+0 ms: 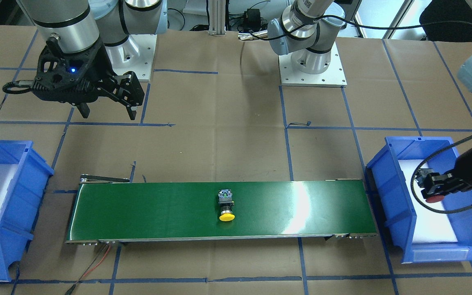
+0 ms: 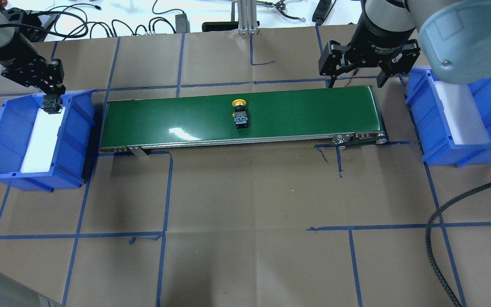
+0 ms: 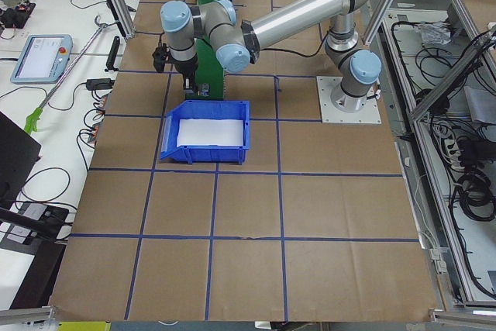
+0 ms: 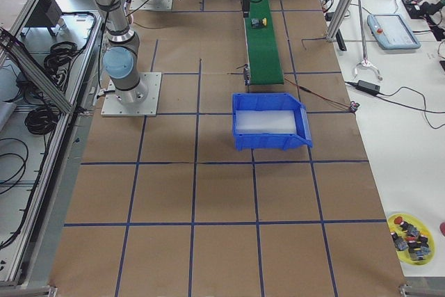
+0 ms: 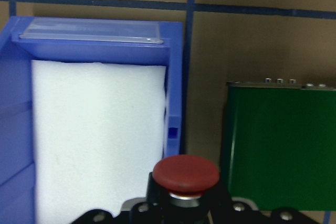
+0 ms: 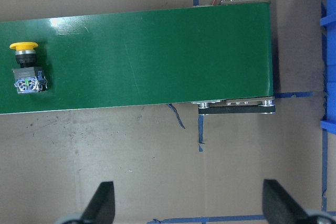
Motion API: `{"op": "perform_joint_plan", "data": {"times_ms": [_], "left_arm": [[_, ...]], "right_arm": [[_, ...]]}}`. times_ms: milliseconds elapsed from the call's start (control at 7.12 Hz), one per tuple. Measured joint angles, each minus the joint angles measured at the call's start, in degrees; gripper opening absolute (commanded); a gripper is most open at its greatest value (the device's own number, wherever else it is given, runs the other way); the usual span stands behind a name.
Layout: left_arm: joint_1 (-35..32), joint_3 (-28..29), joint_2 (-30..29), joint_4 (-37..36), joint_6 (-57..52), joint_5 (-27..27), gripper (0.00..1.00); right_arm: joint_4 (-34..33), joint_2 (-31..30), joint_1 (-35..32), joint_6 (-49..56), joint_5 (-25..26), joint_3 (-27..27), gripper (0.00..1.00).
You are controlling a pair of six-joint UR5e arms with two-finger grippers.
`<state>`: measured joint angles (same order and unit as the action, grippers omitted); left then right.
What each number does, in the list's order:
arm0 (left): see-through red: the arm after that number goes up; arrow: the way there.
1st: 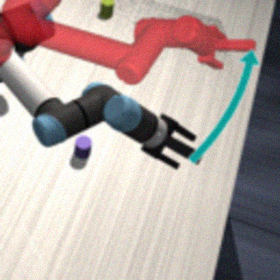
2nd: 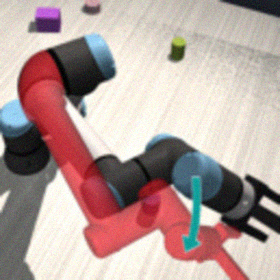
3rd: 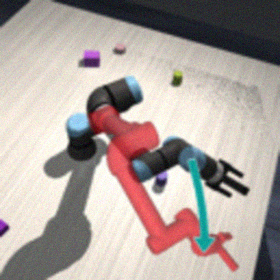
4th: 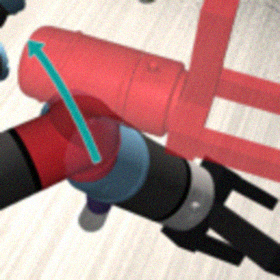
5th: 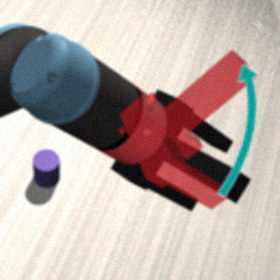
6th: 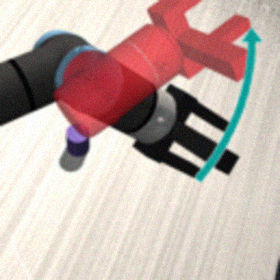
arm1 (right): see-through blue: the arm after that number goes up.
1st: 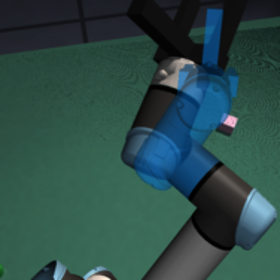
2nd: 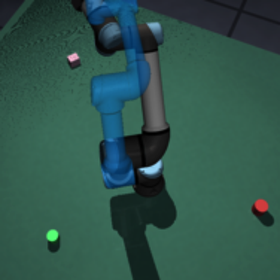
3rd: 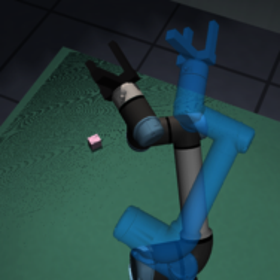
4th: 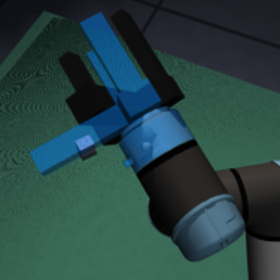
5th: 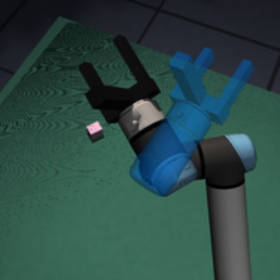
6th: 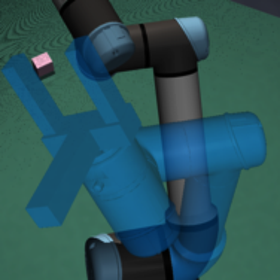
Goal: Transport two buttons from left to right
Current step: 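Carry the red button onto the conveyor end and release it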
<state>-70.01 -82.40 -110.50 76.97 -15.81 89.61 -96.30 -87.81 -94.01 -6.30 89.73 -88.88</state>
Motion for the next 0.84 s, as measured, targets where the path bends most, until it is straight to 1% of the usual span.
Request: {"op": "perform_joint_plan", "data": {"times_ms": [281, 421, 702, 842], "left_arm": [[-6.3, -0.7, 0.1, -0.4, 8.5, 0.9, 0.05], [-8.1, -1.1, -0.4, -0.7, 11.0, 0.9, 0.05], [-9.2, -3.9, -1.0, -2.1, 12.9, 0.8, 0.04], [-9.3, -6.5, -1.2, -5.8, 12.9, 0.9, 0.04]], "right_arm": [[-0.2, 0.1, 0.0, 0.1, 0.0, -0.2, 1.00], [-0.2, 0.2, 0.0, 0.1, 0.0, -0.2, 1.00], [-0.2, 0.3, 0.1, 0.1, 0.0, -0.2, 1.00], [-0.2, 0.5, 0.0, 0.1, 0.0, -0.2, 1.00]]}}
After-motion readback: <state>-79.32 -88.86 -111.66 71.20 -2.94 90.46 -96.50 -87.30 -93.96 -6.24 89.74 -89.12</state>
